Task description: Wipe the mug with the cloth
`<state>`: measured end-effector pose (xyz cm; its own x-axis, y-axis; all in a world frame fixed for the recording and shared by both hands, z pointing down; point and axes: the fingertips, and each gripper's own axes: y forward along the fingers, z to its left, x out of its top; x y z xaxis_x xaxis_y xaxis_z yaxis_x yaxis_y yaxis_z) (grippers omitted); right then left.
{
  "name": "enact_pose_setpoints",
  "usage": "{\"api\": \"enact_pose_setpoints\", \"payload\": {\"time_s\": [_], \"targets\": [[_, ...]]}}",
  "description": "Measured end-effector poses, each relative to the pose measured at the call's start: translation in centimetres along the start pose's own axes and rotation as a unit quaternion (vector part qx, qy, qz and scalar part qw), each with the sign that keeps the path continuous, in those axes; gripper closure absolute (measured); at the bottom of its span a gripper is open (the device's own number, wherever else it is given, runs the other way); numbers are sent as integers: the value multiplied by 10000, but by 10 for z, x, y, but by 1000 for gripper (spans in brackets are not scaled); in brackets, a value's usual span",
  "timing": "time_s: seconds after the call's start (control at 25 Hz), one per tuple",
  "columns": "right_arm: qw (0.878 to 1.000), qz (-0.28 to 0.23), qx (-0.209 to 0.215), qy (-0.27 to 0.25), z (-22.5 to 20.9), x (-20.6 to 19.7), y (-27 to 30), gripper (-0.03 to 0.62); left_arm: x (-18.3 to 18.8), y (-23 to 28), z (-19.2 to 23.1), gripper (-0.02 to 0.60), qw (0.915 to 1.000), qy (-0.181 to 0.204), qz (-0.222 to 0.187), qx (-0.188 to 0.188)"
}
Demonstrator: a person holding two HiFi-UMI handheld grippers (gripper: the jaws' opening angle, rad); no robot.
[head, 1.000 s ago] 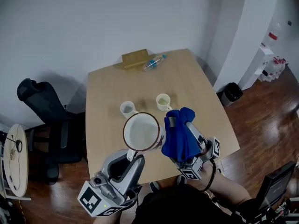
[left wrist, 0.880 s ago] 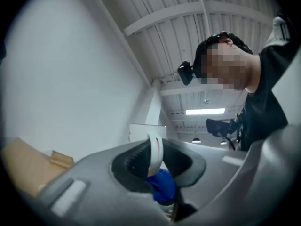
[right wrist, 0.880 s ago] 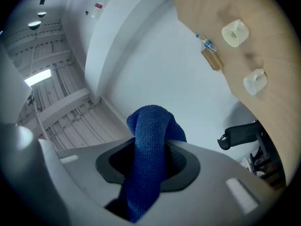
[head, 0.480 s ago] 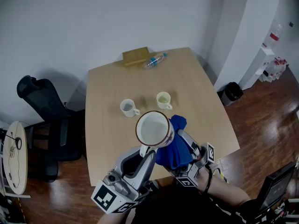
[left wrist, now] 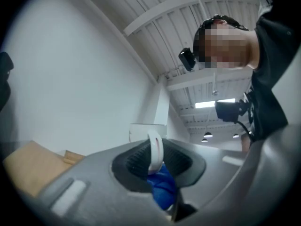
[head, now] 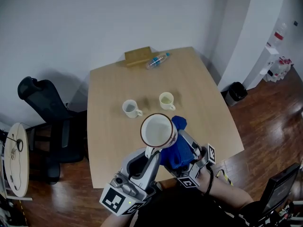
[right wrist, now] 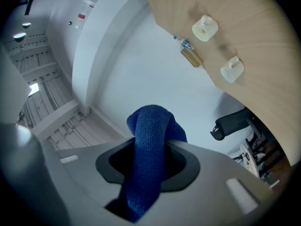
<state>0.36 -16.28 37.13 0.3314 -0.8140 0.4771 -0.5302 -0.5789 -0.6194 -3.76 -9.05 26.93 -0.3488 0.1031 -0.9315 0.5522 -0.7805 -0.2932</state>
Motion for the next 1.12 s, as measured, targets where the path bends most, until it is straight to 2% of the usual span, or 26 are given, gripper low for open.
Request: {"api": "enact_pose_setpoints", "payload": {"time_s": [0.16,0.28,0.36,0.4,0.44,0.48,0.52,0.6,0.64,0.68,0.72,0.84,0.96,1.0,1.04,1.12], "targets": [[10000,-29,-44,-48,0,4,-3,462,-4,-4,2,520,10000,-81,11,38],[9998,19,-19,-198,6,8,-4,461,-1,-6,7,520,9999,71,35,143],[9958,28,-221,-888,19,22,-4,461,-4,-14,23,520,9984,353,180,412],[9861,54,-554,-1566,24,31,-4,461,-10,-20,33,520,9965,520,295,583],[9640,130,-1056,-2436,27,41,-6,461,-19,-27,44,520,9938,693,431,755],[9247,273,-1663,-3414,28,51,-8,461,-31,-34,55,520,9905,845,582,920],[8677,469,-2293,-4385,28,62,-12,461,-45,-40,65,520,9869,944,751,1074],[7258,963,-3393,-5906,19,85,-25,461,-78,-49,85,520,9800,964,1147,1313],[6619,1282,-3788,-6339,8,95,-35,460,-98,-54,94,520,9768,921,1354,1381],[6123,1648,-4096,-6558,-8,103,-46,459,-119,-59,102,520,9739,867,1552,1409],[5750,2028,-4359,-6620,-27,110,-60,459,-142,-66,109,520,9712,809,1739,1416],[4803,3045,-5014,-6521,-87,130,-111,459,-204,-86,129,520,9592,584,2300,1538],[3672,3757,-5430,-6551,-131,154,-161,459,-252,-104,145,520,9429,338,2851,1686],[3410,3911,-5548,-6504,-142,162,-175,459,-265,-109,149,520,9373,294,3030,1698],[3248,4029,-5669,-6410,-152,168,-187,459,-277,-114,152,520,9319,277,3197,1692],[3114,4185,-5865,-6196,-170,177,-203,457,-295,-121,157,520,9230,274,3461,1660]]}}
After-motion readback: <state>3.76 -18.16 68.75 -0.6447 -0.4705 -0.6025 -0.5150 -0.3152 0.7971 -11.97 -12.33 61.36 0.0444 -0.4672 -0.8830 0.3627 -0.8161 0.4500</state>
